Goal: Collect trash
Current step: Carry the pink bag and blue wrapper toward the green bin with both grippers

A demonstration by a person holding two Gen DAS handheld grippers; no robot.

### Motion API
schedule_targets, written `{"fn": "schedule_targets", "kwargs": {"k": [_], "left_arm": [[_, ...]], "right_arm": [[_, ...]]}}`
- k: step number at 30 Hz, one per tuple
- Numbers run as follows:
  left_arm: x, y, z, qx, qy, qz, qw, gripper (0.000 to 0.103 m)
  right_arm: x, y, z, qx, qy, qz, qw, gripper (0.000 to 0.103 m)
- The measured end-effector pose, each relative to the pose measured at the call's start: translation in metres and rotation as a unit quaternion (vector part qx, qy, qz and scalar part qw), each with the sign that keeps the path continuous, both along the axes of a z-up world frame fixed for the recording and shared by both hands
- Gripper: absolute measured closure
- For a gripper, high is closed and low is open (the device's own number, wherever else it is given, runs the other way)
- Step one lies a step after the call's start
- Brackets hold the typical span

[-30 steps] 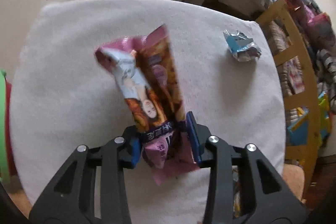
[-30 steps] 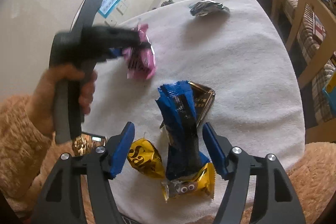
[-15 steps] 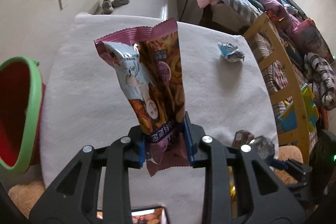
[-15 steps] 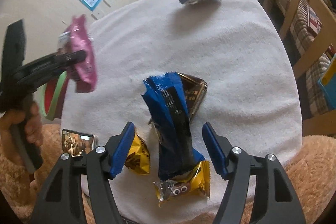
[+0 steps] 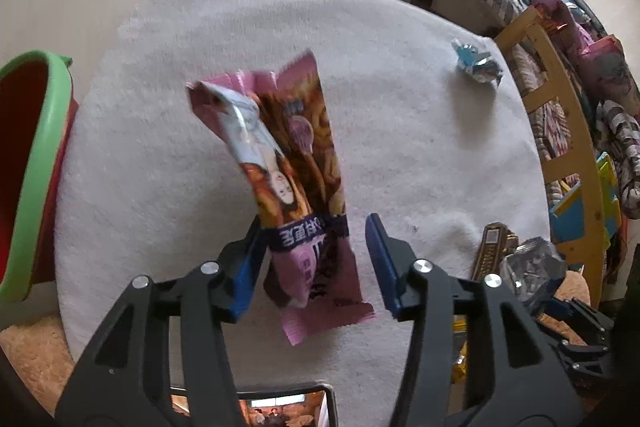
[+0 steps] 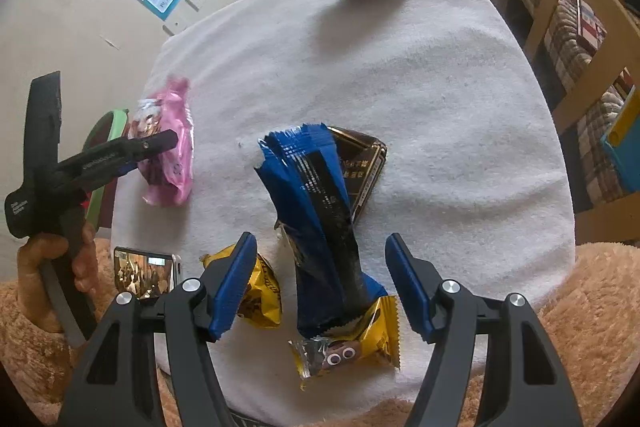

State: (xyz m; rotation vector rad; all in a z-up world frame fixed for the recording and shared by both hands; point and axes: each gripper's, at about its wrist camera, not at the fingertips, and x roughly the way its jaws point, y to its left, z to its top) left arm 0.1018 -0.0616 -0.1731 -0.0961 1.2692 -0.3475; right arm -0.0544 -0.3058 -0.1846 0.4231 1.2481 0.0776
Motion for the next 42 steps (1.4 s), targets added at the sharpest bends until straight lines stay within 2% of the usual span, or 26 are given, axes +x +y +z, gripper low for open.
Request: {"fn": "schedule_targets", "kwargs": {"k": [2, 4, 5, 9, 17, 20, 25, 28, 33, 42], "left_arm": [[0.0, -0.001, -0.004, 0.005, 0.004, 0.0, 1.0, 0.055], [-0.001, -0.001, -0.006, 0.015, 0.0, 0.003, 0.9999, 0.057], [-0.001, -0.001, -0.007, 0.017, -0.001, 0.002, 0.9999, 0.064], [-0.004, 0.003, -0.001, 0.015, -0.01, 0.0, 0.9998, 0.072], [-0.012, 0.012, 0.045, -0.005, -0.069, -0.005, 0.9976, 0.073], [-0.019, 0.022, 0.062, -0.021, -0.087, 0.005, 0.9959, 0.073], [-0.031, 0.043, 0.082, -0.013, -0.117, 0.034, 0.9925, 0.073], [-0.035, 0.056, 0.09, -0.016, -0.123, 0.058, 0.9906, 0.073], [-0.04, 0.074, 0.105, 0.002, -0.152, 0.085, 0.9848, 0.073], [-0.049, 0.09, 0.11, 0.007, -0.165, 0.1, 0.9812, 0.073]], "right_arm": [[-0.001, -0.001, -0.001, 0.002, 0.001, -0.001, 1.0, 0.049], [-0.001, -0.003, -0.001, 0.006, 0.001, -0.005, 1.0, 0.06], [-0.001, -0.004, -0.002, 0.009, 0.002, -0.006, 1.0, 0.07], [-0.002, -0.003, 0.001, 0.014, -0.005, -0.005, 1.0, 0.082], [0.002, 0.004, 0.03, -0.005, -0.058, 0.005, 0.998, 0.084], [0.009, 0.006, 0.037, -0.004, -0.07, 0.004, 0.998, 0.084], [0.027, 0.018, 0.057, -0.002, -0.098, 0.017, 0.995, 0.084], [0.038, 0.03, 0.07, 0.001, -0.117, 0.029, 0.993, 0.084], [0.052, 0.055, 0.091, 0.003, -0.147, 0.056, 0.988, 0.084], [0.067, 0.105, 0.114, 0.014, -0.175, 0.114, 0.978, 0.084]]}}
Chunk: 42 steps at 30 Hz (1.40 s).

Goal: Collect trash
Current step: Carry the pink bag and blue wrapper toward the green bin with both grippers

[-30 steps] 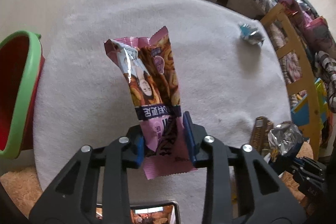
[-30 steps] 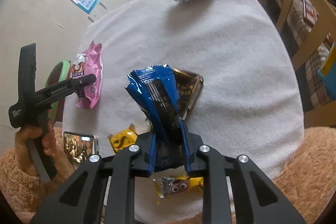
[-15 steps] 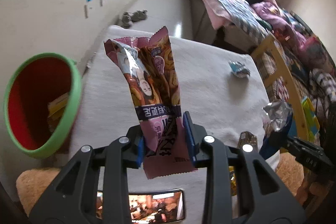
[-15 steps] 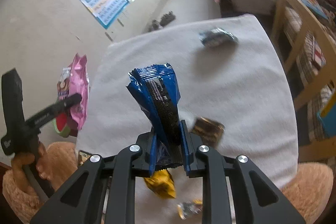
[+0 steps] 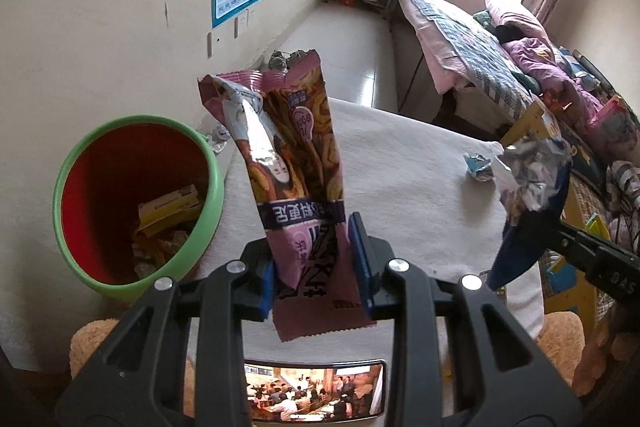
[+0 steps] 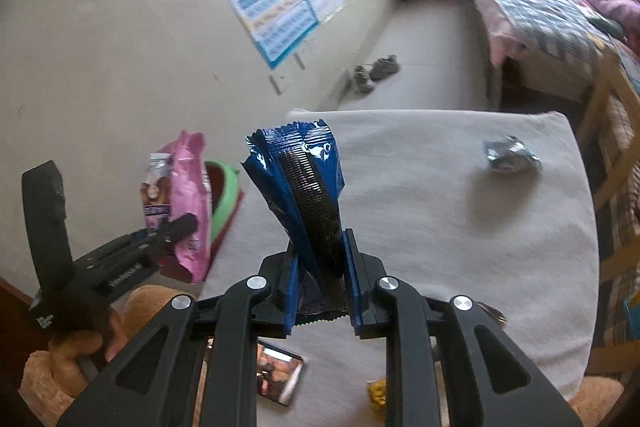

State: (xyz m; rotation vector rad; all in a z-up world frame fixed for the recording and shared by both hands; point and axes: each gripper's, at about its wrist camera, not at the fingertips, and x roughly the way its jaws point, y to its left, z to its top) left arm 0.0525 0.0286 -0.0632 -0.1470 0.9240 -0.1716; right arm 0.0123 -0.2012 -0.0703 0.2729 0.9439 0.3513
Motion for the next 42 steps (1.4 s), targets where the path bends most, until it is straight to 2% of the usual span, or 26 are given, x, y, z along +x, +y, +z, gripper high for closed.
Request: {"fn": "schedule_targets", "kwargs": {"k": [26, 42], "left_arm": [[-0.009, 0.029, 0.007, 0.021, -0.026, 0.033, 0.9989, 0.073], [-0.011, 0.068, -0.007, 0.025, -0.011, 0.078, 0.9965, 0.073]], "right_arm": [[0.007, 0.051, -0.008, -0.006, 0.015, 0.065, 0.998, 0.084], [0.014, 0.091, -0.014, -0.013, 0.026, 0.105, 0.994, 0.083]]}}
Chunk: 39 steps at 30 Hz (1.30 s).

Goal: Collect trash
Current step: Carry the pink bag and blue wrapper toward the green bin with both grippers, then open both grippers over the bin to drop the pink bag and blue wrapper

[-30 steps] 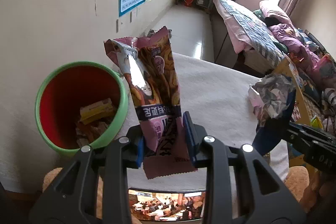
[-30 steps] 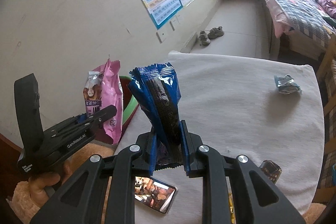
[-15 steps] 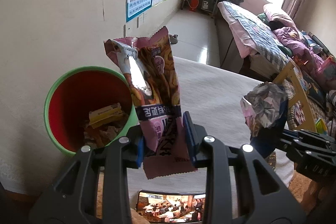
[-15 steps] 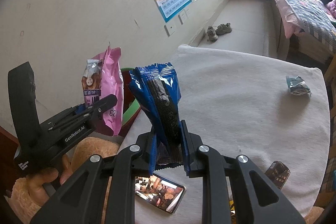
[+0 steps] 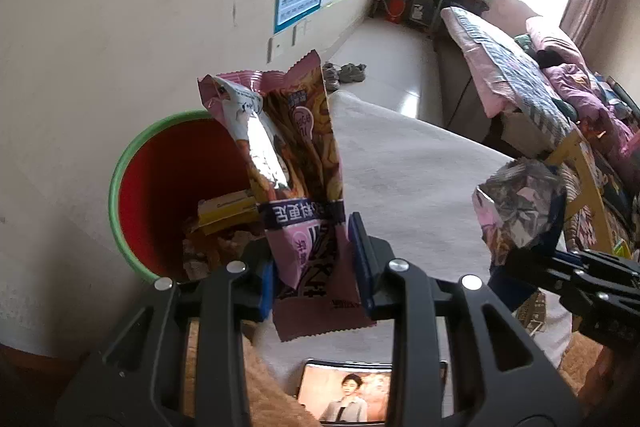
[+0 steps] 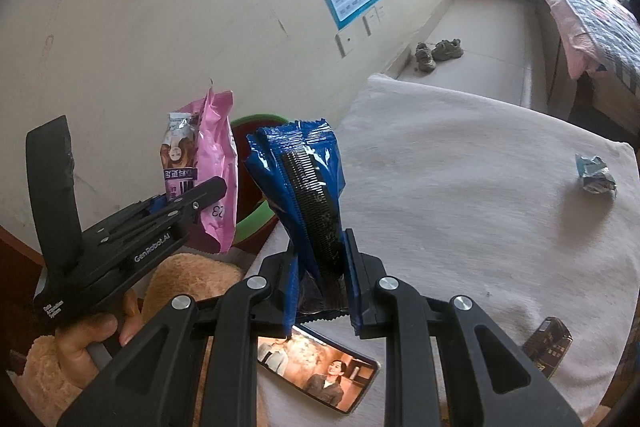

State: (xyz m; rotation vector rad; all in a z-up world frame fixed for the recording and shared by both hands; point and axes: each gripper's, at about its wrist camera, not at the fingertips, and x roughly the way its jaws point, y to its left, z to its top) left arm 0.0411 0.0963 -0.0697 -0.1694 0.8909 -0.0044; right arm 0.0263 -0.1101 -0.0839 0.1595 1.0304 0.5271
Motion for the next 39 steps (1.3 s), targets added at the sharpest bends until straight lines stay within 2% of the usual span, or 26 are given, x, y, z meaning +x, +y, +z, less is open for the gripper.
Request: {"fn": "schedule_targets", "kwargs": {"k": [15, 21, 28, 34, 39], "left_arm": [[0.005, 0.034, -0.016, -0.006, 0.016, 0.037, 0.9992, 0.073], [0.008, 0.056, -0.022, -0.007, 0.021, 0.058, 0.998, 0.073], [0.009, 0.08, -0.027, -0.011, 0.03, 0.072, 0.9969, 0.072], [0.018, 0.104, -0.036, -0.043, 0.037, 0.09, 0.9943, 0.072], [0.022, 0.117, -0.045, -0.052, 0.048, 0.094, 0.9931, 0.072]], "right_arm": [[0.021, 0.036, -0.016, -0.007, 0.017, 0.022, 1.0, 0.083], [0.042, 0.063, -0.017, -0.008, 0.008, 0.034, 0.999, 0.082], [0.064, 0.099, -0.025, -0.001, 0.02, 0.05, 0.999, 0.082], [0.08, 0.127, -0.024, -0.001, 0.015, 0.057, 0.998, 0.082], [0.093, 0.14, -0.023, 0.003, 0.012, 0.056, 0.998, 0.082]]}}
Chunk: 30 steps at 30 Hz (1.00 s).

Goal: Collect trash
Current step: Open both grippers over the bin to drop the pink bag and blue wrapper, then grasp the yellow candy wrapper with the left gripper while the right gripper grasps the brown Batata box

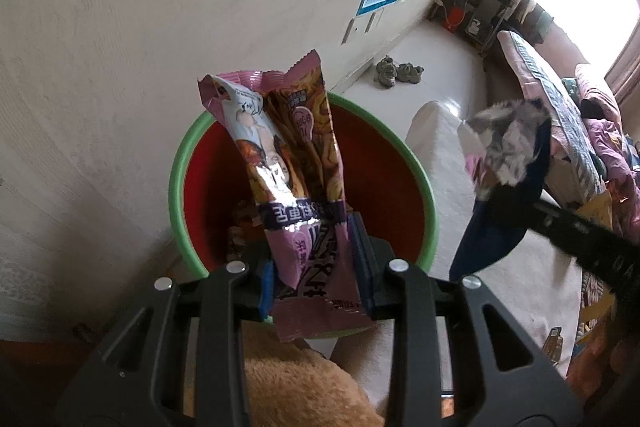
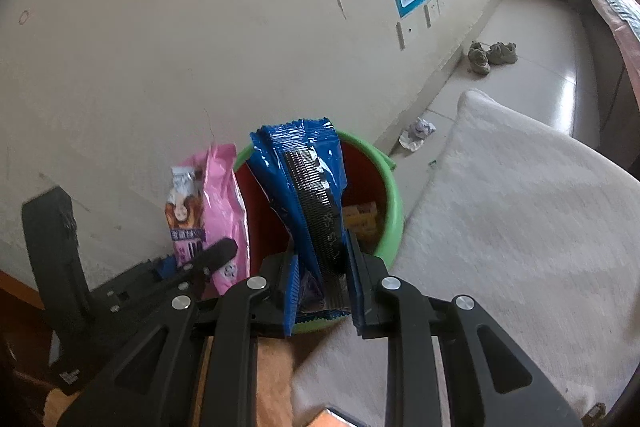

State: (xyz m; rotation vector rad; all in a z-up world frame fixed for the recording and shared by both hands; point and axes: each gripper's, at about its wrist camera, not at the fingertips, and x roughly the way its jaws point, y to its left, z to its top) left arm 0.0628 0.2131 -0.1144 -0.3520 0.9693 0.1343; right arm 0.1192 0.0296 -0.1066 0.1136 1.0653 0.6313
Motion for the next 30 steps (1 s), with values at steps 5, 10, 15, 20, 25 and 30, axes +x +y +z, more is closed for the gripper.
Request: {"fn": "schedule_targets", "kwargs": {"k": [5, 10, 15, 20, 25, 30], "left_arm": [[0.002, 0.004, -0.008, 0.003, 0.013, -0.006, 0.9999, 0.072], [0.003, 0.008, -0.011, -0.006, 0.015, 0.02, 0.9997, 0.049], [-0.004, 0.006, -0.012, -0.008, 0.023, 0.022, 0.9995, 0.048], [-0.008, -0.008, -0.005, 0.008, 0.013, 0.004, 0.9999, 0.048], [-0.015, -0.035, -0.001, 0.005, 0.01, -0.027, 0.9996, 0.048], [-0.015, -0.089, 0.005, -0.004, 0.003, -0.101, 0.9948, 0.044]], "right_arm": [[0.007, 0.01, 0.003, -0.002, -0.004, 0.003, 1.0, 0.079], [0.01, 0.015, 0.007, 0.003, -0.01, 0.004, 1.0, 0.054], [0.008, 0.01, 0.011, 0.008, -0.015, 0.003, 1.0, 0.049], [-0.004, -0.03, 0.021, 0.0, -0.024, -0.017, 1.0, 0.047], [-0.029, -0.106, 0.036, -0.023, -0.04, -0.072, 0.996, 0.042], [-0.065, -0.206, 0.04, -0.069, -0.048, -0.168, 0.982, 0.036]]}}
